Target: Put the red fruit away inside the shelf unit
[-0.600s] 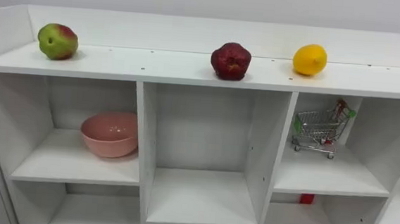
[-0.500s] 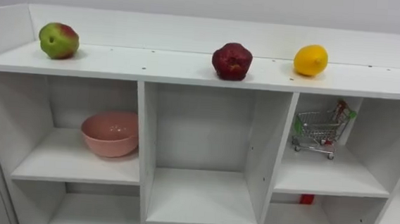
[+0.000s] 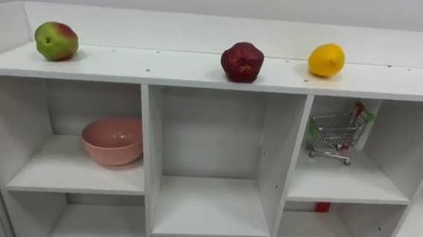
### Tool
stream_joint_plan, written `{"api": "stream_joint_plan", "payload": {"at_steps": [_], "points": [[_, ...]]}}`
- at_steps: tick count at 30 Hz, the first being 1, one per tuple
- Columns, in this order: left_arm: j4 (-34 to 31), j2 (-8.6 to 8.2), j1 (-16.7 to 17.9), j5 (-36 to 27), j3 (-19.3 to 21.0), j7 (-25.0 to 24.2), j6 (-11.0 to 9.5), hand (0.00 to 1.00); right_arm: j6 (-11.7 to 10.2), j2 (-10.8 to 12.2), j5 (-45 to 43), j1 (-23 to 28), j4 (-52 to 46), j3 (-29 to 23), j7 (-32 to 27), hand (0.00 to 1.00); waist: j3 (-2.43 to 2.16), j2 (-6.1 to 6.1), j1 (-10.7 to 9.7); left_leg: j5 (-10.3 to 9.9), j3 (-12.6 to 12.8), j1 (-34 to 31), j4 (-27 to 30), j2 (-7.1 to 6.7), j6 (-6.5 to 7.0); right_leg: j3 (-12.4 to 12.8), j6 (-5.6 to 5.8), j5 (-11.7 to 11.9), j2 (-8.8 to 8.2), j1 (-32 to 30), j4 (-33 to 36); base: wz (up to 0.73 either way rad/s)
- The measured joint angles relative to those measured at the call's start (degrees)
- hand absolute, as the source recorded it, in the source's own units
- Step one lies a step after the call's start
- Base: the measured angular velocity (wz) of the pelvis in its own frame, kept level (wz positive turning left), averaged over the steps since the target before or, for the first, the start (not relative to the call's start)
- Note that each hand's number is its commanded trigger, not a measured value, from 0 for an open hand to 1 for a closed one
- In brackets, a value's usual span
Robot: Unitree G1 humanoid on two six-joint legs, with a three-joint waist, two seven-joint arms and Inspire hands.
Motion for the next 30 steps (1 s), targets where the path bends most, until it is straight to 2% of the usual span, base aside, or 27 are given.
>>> {"api": "stream_joint_plan", "payload": {"at_steps": [3, 4, 7, 9, 13, 17, 19, 23, 25, 30], "points": [[-0.6, 1.12, 0.1, -0.5, 0.6, 0.8, -1.0, 0.0, -1.0, -0.1, 2.0, -1.2, -13.4, -3.2, -3.9, 0.0, -0.03, -0.5, -0.1, 0.0, 0.1, -0.1, 0.0, 0.0, 0.0, -0.3, 0.0, 0.0, 0.01, -0.2, 0.0, 0.0], [-0.9, 1.39, 0.1, -0.4, 0.6, 1.4, -1.0, 0.0, -2.0, -0.4, 2.3, -1.9, -18.4, -3.4, -5.7, 0.0, -0.03, -0.7, 0.0, 0.0, 0.1, -0.2, 0.0, -0.01, 0.0, -0.3, 0.0, 0.0, 0.01, -0.2, 0.0, 0.0], [-1.3, 1.44, 0.6, -0.4, 0.6, 2.2, -1.8, 0.0, -3.8, -1.5, 2.5, -4.8, -29.2, -3.7, -8.9, 0.0, -0.05, -1.19, 0.1, 0.0, 0.7, -0.2, -0.3, 0.0, 0.0, 0.2, 0.02, 0.0, 0.02, -0.6, 0.0, -0.06], [-0.6, 1.52, 0.7, -0.5, 0.7, 2.4, -2.0, 0.0, -5.3, -2.0, 2.5, -6.2, -35.1, -3.8, -9.8, 0.0, -0.22, -1.01, 0.1, 0.0, 0.7, -0.2, -0.3, 0.0, 0.0, 0.2, 0.04, 0.0, 0.02, -0.6, 0.0, -0.03], [-0.5, 1.36, 0.8, -0.4, 0.4, 2.3, -2.1, 0.0, -6.6, -2.1, 1.6, -6.4, -50.1, -3.5, -12.0, 0.0, -0.19, -1.21, 0.3, 0.0, 0.7, -0.6, -0.3, 0.01, 0.0, 0.0, 0.04, 0.1, 0.02, -1.1, 0.1, -0.01], [-0.6, 1.44, 0.9, -0.3, 0.2, 2.1, -2.3, 0.0, -7.3, -2.5, -0.6, -7.8, -57.9, -2.9, -13.6, 0.0, -0.21, -0.72, 1.1, 0.0, 0.9, -0.3, -0.3, 0.06, 0.0, 0.0, 0.04, 0.1, 0.02, -1.0, 0.1, -0.06], [-0.6, 1.37, 0.9, 0.2, 0.3, 1.9, -3.3, 0.0, -8.1, -3.5, -1.9, -8.4, -61.0, -2.8, -13.7, 0.0, -0.29, -0.61, 1.8, 0.0, 0.9, -0.2, -0.3, 0.1, 0.0, 0.0, 0.04, 0.1, 0.05, -0.9, 0.1, 0.0], [-0.9, 1.4, 1.4, 0.1, 0.3, 1.1, -3.7, 0.0, -8.7, -3.9, -3.3, -10.3, -65.7, -2.5, -13.8, 0.0, -0.3, -0.58, 1.9, 0.0, 0.9, -0.3, -0.2, 0.17, 0.0, -0.3, 0.04, 0.1, 0.05, -1.0, 0.5, 0.03], [-0.9, 1.42, 1.4, 0.1, -0.1, 0.8, -3.8, 0.0, -10.0, -4.0, -3.3, -11.7, -68.3, -1.5, -13.8, 0.0, -0.29, -0.64, 1.9, 0.0, 0.9, -0.4, -0.1, 0.22, 0.0, -0.4, 0.04, 0.1, 0.05, -1.3, 1.0, 0.0], [0.0, 1.49, 1.2, 0.1, -0.8, 0.5, -5.1, 0.0, -11.7, -4.9, -3.3, -14.0, -72.0, -0.3, -13.5, 0.0, -0.32, -0.73, 2.3, 0.0, 0.6, -0.5, 0.7, 0.24, 0.0, -0.8, 0.0, 0.1, -0.06, -1.3, 1.8, 0.02]]}}
